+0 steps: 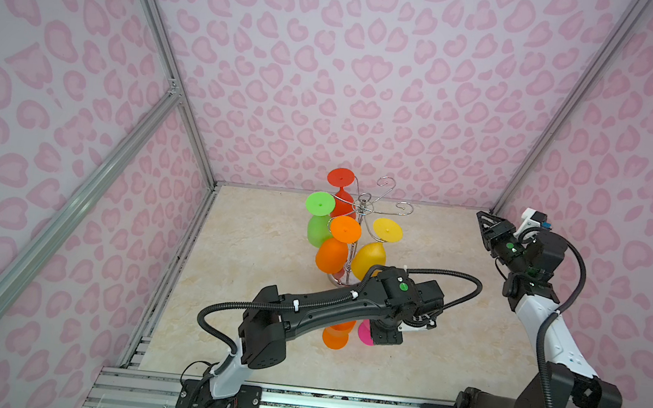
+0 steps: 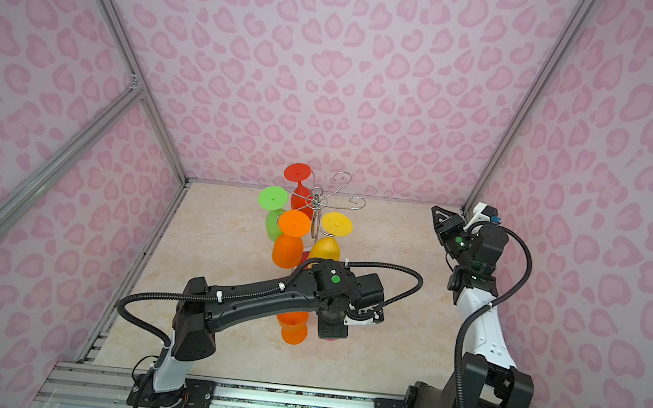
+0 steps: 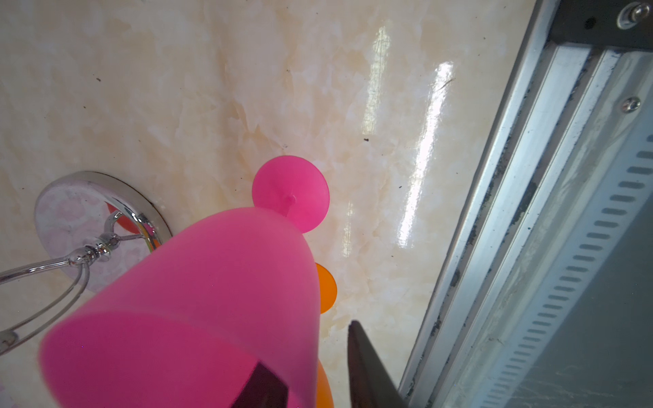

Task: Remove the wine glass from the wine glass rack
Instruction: 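Lower the magenta glass upright onto the table beside the orange glass with the left gripper, then open the left gripper and raise it away from the magenta glass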

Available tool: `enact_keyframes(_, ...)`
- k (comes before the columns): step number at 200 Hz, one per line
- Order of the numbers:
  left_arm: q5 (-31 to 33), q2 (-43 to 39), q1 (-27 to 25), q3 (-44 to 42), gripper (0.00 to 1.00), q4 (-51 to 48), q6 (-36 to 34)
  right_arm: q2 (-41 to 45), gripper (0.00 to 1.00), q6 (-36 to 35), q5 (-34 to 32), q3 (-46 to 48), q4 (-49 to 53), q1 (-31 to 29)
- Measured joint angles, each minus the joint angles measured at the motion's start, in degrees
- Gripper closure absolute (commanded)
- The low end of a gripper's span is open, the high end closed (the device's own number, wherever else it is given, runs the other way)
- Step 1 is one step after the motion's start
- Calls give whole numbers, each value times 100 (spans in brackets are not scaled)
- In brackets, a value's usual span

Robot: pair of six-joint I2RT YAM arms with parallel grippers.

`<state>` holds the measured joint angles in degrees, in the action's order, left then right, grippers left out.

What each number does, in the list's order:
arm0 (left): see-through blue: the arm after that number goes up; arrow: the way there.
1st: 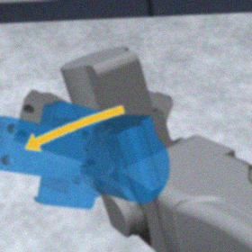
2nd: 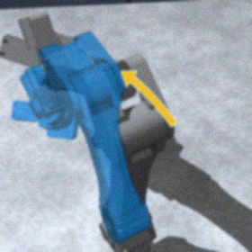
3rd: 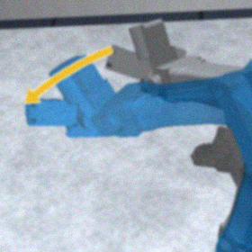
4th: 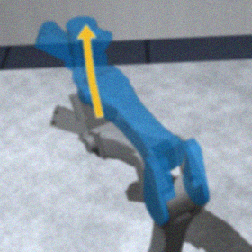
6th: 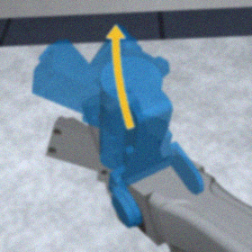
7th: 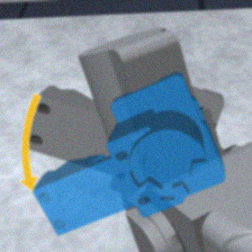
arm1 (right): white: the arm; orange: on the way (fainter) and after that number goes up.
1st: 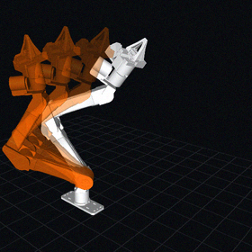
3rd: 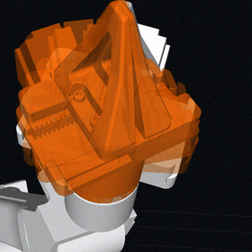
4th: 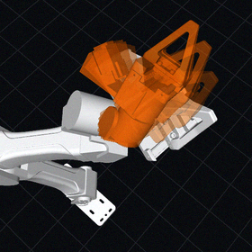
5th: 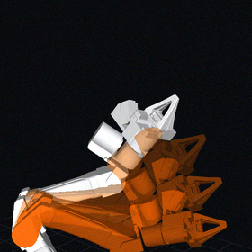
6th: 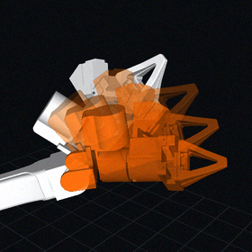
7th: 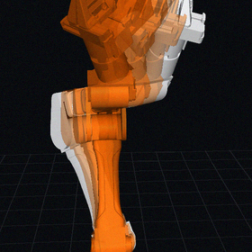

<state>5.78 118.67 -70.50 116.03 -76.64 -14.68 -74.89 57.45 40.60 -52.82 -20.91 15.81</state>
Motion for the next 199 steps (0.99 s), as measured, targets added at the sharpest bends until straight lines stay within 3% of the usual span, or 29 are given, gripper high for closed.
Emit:
enact_keyframes(23,48,-4,-2,168,35,-24,20,11,63,2,17,0,-24,4)
enact_keyframes(40,87,-37,-11,306,30,-44,90,46,63,4,31,0,-20,4)
enact_keyframes(70,153,-426,-66,533,25,15,118,166,63,4,118,-33,7,-13)
enact_keyframes(119,417,-1816,-111,503,23,656,219,398,61,-282,273,-457,509,-374)
enact_keyframes(199,2474,-4269,151,-1766,16,3104,267,470,61,-776,472,-892,1427,-1735)
